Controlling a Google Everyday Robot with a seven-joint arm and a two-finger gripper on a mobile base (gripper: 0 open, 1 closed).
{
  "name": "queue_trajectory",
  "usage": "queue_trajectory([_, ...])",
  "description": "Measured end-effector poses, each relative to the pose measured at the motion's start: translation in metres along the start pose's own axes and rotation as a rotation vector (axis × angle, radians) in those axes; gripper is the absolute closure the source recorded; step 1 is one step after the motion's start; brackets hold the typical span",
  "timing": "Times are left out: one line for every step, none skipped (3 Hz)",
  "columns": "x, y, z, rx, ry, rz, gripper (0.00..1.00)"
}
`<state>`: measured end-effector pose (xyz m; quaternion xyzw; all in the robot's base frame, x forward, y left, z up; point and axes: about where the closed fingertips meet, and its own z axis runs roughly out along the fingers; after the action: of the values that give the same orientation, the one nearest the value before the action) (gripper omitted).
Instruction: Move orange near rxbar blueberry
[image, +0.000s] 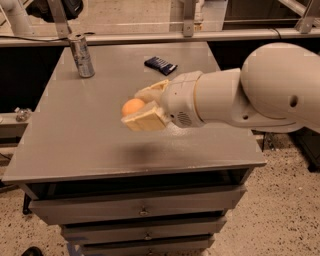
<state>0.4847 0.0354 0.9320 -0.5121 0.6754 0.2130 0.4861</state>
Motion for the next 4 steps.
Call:
queue_trajectory([-0.003,0.001,-0.002,0.006,-0.007,-0.003,1.00])
queue_trajectory([0.007,-0.017,-0.004,0.056,-0.032,-0.003,1.00])
queue_trajectory([0.020,-0.061,-0.017,0.145,-0.073,-0.005,1.00])
queue_trajectory([0.029,-0.117,-0.032,0.229,-0.102,-0.004,1.00])
